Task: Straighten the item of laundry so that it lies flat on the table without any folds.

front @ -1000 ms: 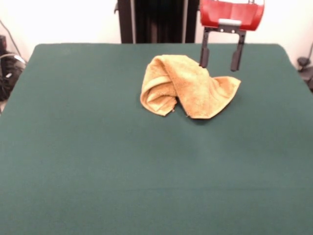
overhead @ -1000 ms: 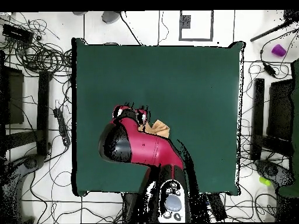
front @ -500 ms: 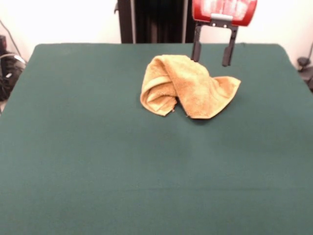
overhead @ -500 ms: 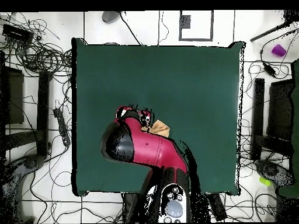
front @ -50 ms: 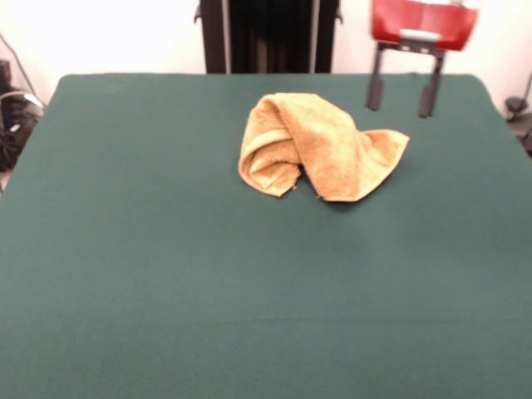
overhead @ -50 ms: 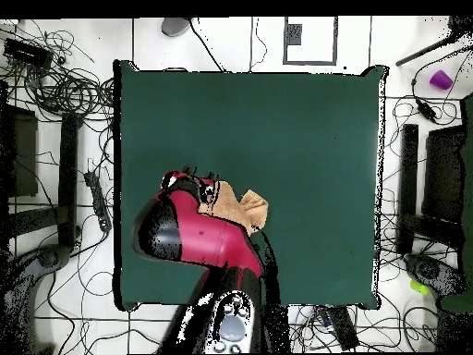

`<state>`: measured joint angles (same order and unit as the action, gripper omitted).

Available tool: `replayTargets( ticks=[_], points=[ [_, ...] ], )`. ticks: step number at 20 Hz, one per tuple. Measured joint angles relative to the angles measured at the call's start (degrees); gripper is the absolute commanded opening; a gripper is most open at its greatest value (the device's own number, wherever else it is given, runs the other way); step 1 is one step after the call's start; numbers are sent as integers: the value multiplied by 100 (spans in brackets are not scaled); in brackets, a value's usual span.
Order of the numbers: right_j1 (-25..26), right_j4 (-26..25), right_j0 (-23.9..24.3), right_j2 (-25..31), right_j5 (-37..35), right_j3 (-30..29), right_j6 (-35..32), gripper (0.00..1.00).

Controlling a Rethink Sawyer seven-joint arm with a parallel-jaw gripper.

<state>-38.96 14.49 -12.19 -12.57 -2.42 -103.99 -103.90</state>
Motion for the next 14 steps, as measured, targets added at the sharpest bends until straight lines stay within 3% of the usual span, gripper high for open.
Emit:
replayTargets(
  ticks=[6,14],
  points=[
    [324,369,-459,-14,249,3,-164,100],
    [969,448,-317,-7,276,1,-167,100]
  ],
)
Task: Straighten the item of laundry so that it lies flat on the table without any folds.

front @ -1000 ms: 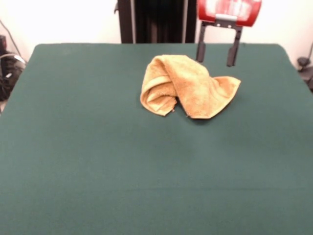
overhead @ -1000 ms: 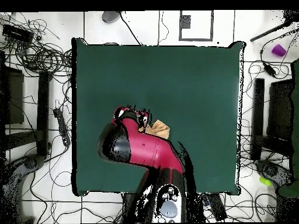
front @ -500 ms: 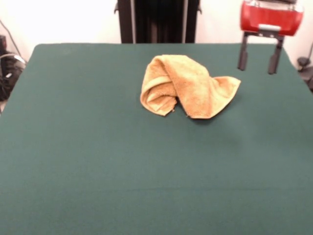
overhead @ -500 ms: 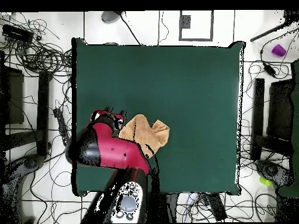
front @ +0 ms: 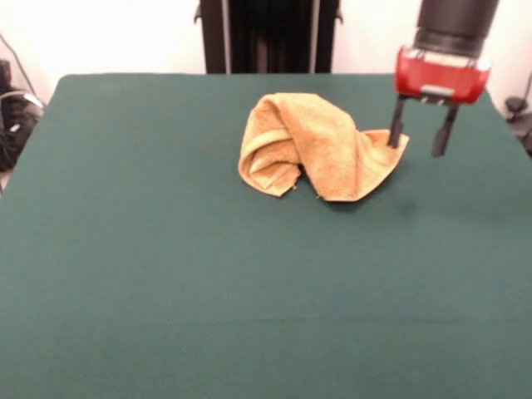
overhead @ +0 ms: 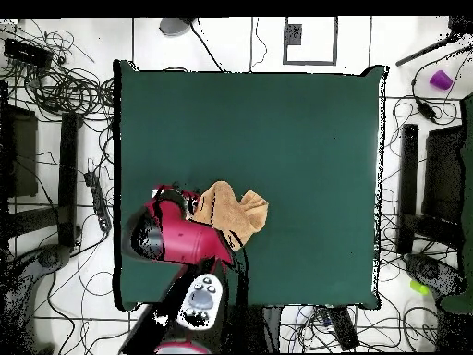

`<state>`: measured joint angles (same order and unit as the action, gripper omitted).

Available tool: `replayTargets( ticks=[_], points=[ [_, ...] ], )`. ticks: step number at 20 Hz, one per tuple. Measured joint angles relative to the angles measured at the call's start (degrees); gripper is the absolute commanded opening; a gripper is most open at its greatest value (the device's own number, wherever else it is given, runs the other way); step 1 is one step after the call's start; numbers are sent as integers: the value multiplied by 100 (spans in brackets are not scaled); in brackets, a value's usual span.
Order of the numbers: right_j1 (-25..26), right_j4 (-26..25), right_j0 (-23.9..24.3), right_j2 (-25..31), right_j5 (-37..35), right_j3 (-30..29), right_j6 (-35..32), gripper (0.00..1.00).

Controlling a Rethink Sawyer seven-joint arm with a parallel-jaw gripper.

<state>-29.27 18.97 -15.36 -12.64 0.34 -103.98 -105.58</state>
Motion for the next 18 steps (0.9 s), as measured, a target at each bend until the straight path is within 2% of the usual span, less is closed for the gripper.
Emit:
replayTargets(
  ticks=[8,18],
  points=[
    [588,4,200,-22,86,2,0,100],
    [713,5,144,-7,109,2,0,100]
  ],
)
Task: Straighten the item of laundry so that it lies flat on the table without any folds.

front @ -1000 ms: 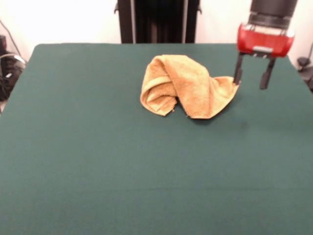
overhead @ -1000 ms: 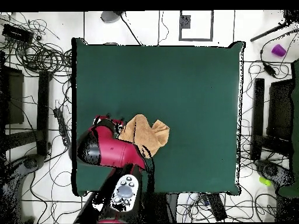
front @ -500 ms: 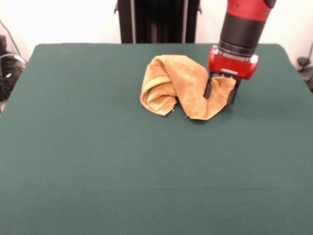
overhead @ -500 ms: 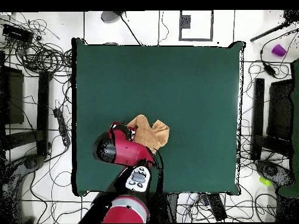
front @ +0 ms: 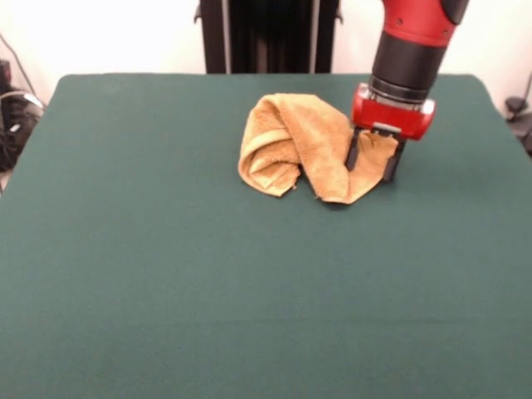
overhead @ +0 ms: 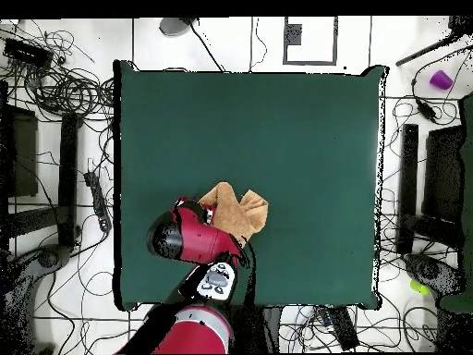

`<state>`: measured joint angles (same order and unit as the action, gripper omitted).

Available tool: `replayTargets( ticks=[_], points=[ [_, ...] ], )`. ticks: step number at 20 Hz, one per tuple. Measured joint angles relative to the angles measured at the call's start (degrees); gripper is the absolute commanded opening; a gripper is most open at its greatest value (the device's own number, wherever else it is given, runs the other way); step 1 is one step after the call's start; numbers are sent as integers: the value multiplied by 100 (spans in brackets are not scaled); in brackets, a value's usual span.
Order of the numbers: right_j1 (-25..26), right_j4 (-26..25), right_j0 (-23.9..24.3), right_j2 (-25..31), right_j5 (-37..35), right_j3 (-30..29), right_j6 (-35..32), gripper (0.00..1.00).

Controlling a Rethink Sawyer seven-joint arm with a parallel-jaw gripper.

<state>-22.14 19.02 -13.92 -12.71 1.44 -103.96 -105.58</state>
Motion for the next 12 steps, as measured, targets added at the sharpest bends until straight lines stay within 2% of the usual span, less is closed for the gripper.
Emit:
replayTargets(
  ticks=[5,12],
  points=[
    [-74,0,-138,17,-1,-23,-1,100],
    [-560,23,-230,165,-1,-202,-12,100]
  ],
)
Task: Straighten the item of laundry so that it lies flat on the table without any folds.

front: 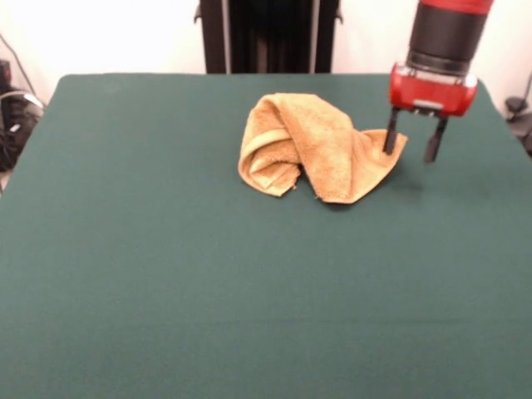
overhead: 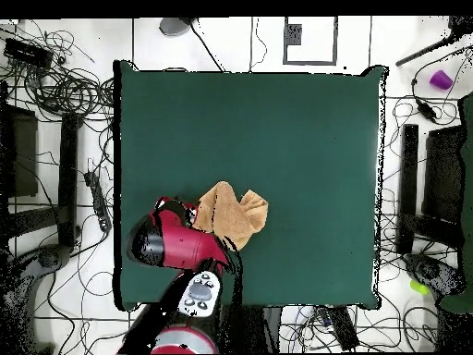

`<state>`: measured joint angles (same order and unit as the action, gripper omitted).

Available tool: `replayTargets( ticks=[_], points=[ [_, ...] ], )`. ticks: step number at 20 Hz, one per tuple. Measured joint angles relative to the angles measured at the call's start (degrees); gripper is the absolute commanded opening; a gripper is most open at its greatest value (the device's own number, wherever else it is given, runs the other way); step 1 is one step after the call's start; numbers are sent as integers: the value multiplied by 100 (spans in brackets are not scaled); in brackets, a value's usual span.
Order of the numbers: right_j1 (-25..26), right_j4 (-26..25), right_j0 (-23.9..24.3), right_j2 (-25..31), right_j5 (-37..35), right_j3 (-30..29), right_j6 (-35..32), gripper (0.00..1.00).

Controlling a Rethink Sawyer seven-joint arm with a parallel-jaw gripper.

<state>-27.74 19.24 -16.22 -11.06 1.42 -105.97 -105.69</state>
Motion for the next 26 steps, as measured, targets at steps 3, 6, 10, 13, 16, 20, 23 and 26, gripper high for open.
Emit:
replayTargets(
  ticks=[3,6,10,13,16,20,23,26],
  points=[
    [-129,8,-49,40,35,-42,-1,100],
    [-133,6,-58,68,126,-73,-1,100],
    [-6,7,-80,113,539,-120,-1,100],
    [62,8,-120,121,740,-147,-1,100],
    [93,7,-168,124,840,-177,-1,100],
    [80,8,-238,123,898,-229,-2,100],
    [47,8,-317,124,904,-306,-2,100],
    [36,8,-317,132,904,-355,-2,100]
  ],
)
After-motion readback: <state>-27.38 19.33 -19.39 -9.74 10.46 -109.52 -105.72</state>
